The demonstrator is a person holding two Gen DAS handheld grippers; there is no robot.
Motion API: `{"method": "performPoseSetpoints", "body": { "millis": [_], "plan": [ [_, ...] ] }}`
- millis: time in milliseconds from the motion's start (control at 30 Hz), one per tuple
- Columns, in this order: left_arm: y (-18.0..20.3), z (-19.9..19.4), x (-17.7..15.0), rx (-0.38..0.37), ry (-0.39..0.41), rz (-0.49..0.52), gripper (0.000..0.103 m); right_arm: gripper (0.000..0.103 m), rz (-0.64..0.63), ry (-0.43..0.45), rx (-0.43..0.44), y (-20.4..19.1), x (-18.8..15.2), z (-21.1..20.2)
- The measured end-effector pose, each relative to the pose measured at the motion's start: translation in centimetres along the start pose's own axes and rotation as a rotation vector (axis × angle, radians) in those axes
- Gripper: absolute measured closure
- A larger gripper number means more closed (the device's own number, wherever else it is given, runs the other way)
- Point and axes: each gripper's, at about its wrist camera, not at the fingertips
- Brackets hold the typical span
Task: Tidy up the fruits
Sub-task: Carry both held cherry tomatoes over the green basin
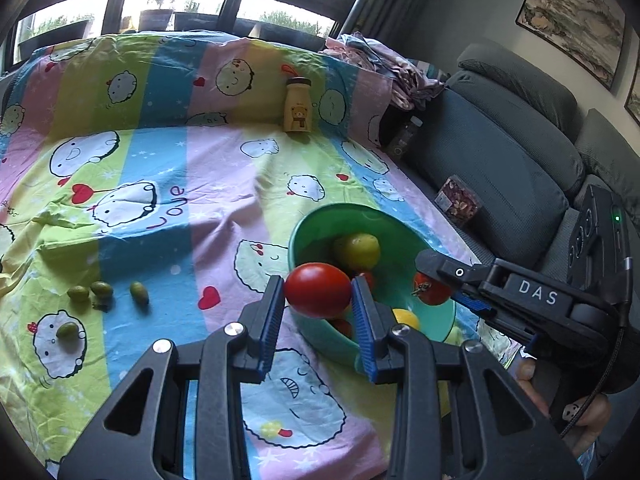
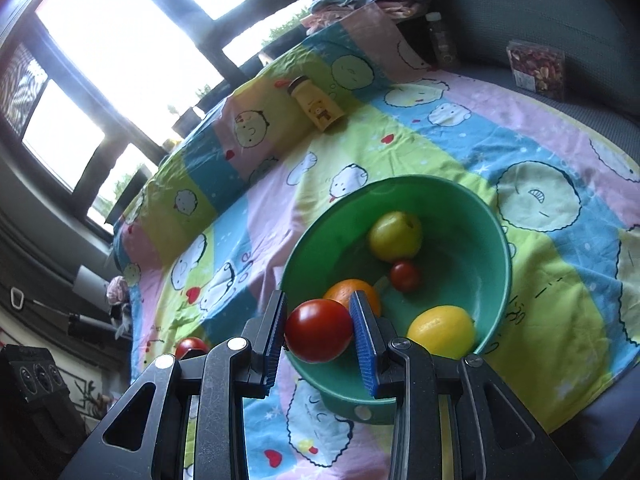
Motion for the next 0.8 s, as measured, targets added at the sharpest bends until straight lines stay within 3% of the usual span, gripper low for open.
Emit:
{"method": "performPoseSetpoints", "body": {
  "millis": [800],
  "plan": [
    [3.6, 8.0, -0.9, -0.084, -0.14, 0.074, 0.069, 0.068, 0.105, -0.035, -0.081, 5.4, 1.6, 2.7]
  ]
}}
Point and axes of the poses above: each gripper's, at about its wrist camera, not at the fingertips, and z roughly the way its jaws point, y to its right, x to its top, and after that the axes turned 8 degrees about -x, right-handed
